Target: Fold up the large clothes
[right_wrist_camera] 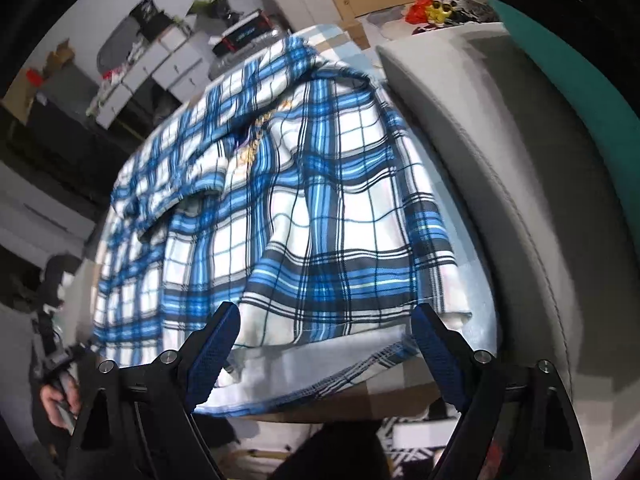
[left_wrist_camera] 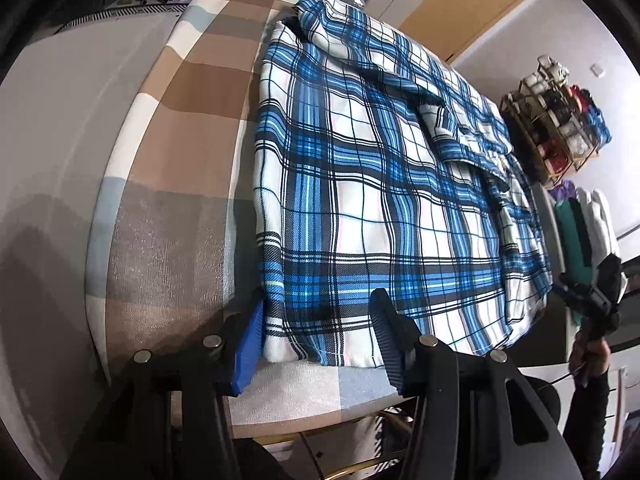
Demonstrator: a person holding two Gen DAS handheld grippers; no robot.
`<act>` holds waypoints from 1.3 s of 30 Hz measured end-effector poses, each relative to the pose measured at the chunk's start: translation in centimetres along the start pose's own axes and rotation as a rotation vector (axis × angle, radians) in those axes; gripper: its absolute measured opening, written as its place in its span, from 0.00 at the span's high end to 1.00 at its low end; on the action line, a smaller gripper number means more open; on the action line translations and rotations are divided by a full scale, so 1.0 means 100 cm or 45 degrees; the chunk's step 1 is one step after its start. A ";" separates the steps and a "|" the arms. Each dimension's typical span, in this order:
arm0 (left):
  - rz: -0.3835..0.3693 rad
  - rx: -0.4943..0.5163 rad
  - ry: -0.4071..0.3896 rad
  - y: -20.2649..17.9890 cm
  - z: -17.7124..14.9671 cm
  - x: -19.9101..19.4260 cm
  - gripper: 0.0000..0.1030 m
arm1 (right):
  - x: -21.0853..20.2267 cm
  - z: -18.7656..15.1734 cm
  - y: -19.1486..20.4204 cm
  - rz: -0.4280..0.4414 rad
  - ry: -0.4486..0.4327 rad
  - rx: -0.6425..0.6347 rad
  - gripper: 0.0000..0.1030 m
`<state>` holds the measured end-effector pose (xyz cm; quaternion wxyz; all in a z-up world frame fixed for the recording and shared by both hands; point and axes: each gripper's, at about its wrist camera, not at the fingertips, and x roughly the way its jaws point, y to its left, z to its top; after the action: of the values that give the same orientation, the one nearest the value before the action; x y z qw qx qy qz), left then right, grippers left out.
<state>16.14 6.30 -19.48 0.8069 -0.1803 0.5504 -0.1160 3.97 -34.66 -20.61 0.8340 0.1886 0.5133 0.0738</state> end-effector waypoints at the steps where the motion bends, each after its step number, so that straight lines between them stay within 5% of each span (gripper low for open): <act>1: 0.000 -0.001 -0.002 0.004 -0.004 -0.007 0.56 | 0.003 0.001 -0.003 -0.022 0.006 0.034 0.15; 10: 0.061 0.048 -0.005 -0.003 -0.005 -0.005 0.56 | 0.015 0.005 -0.014 0.007 0.054 0.135 0.15; 17: 0.042 0.030 -0.008 -0.001 -0.004 -0.006 0.56 | 0.002 0.004 -0.014 -0.068 -0.036 0.104 0.73; 21: 0.037 0.027 -0.008 0.000 -0.004 -0.006 0.56 | -0.017 -0.004 -0.010 -0.111 -0.102 0.085 0.65; 23: 0.037 0.025 -0.009 0.000 -0.004 -0.006 0.56 | -0.016 -0.011 -0.019 -0.055 -0.072 0.145 0.36; 34: 0.023 0.015 -0.009 0.002 -0.006 -0.009 0.56 | 0.004 0.002 -0.044 0.039 -0.094 0.312 0.35; 39: 0.035 0.022 -0.010 0.002 -0.006 -0.009 0.56 | 0.007 0.005 -0.037 0.013 -0.124 0.244 0.35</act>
<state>15.28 6.73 -18.99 0.8120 -0.1663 0.5488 -0.1090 4.49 -37.92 -22.44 0.8356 0.2735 0.4760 0.0195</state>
